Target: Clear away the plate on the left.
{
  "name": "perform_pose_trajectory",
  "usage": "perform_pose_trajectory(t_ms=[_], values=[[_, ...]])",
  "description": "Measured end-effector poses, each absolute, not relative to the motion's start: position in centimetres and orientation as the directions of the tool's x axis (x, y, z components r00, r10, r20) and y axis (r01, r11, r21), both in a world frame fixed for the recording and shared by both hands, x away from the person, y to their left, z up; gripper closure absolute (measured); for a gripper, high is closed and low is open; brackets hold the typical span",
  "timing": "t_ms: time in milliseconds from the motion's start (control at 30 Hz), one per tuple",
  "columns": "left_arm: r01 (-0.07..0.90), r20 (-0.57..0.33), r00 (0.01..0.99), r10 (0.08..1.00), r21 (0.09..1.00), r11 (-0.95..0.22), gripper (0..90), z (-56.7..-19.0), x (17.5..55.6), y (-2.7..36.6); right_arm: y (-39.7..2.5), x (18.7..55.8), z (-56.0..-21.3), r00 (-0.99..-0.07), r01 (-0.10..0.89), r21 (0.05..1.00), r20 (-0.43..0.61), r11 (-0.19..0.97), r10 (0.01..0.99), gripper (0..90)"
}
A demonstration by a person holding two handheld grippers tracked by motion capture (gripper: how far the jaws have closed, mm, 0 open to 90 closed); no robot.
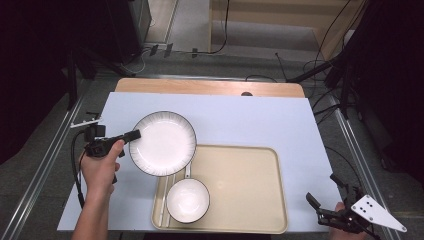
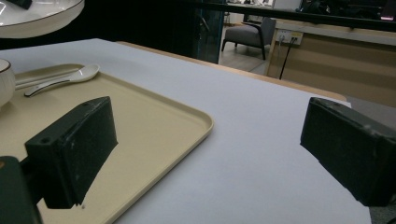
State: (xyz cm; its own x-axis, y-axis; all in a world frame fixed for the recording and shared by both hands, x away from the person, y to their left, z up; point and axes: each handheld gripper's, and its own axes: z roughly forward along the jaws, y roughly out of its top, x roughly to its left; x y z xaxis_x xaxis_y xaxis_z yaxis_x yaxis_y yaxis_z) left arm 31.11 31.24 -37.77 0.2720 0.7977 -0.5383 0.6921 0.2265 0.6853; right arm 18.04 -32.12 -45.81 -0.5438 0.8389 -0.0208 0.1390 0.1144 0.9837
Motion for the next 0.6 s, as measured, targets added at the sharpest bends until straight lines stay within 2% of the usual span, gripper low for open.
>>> perform_pose_trajectory(t_ms=[600], values=[[0.716,-0.526,0.327,0.785,0.68,0.158,86.0,-38.4,32.4,26.4,-32.2,18.0,-45.8,-0.545,0.135,0.984,-0.023,0.115,0.838,3.7]])
